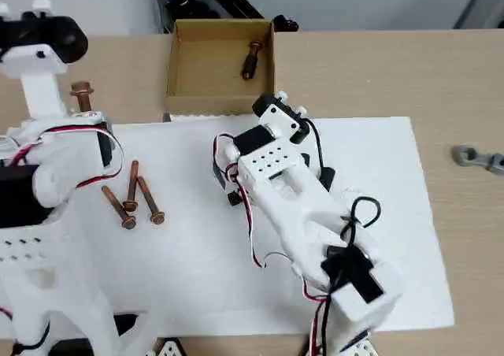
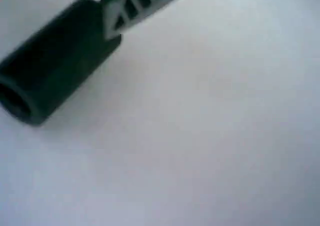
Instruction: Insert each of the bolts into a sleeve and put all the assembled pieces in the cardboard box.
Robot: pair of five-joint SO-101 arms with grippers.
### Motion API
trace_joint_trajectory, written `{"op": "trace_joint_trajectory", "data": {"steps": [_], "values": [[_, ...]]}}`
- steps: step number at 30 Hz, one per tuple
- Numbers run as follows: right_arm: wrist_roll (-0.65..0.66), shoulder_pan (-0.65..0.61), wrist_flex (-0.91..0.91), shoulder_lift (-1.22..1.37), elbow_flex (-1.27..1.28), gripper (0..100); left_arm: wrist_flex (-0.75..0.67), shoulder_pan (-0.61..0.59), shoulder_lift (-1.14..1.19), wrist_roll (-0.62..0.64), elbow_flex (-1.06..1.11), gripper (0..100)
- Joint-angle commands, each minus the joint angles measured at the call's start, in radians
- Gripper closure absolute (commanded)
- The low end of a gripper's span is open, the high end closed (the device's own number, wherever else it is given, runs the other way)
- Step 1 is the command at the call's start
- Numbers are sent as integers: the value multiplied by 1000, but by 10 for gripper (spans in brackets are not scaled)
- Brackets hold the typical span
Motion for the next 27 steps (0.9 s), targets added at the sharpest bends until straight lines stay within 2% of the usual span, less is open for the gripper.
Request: {"op": "trace_joint_trajectory", "data": {"steps": [1,6,15,27], "values": [[-14,-8,-2,25,-52,849,17,6,-32,-8,-4,994],[-69,-8,-10,90,-81,849,17,6,-32,-8,-2,994],[-86,-8,-91,228,-115,851,18,6,-34,-8,-2,994],[-89,-10,-84,275,-118,871,18,6,-34,-8,-2,994]]}}
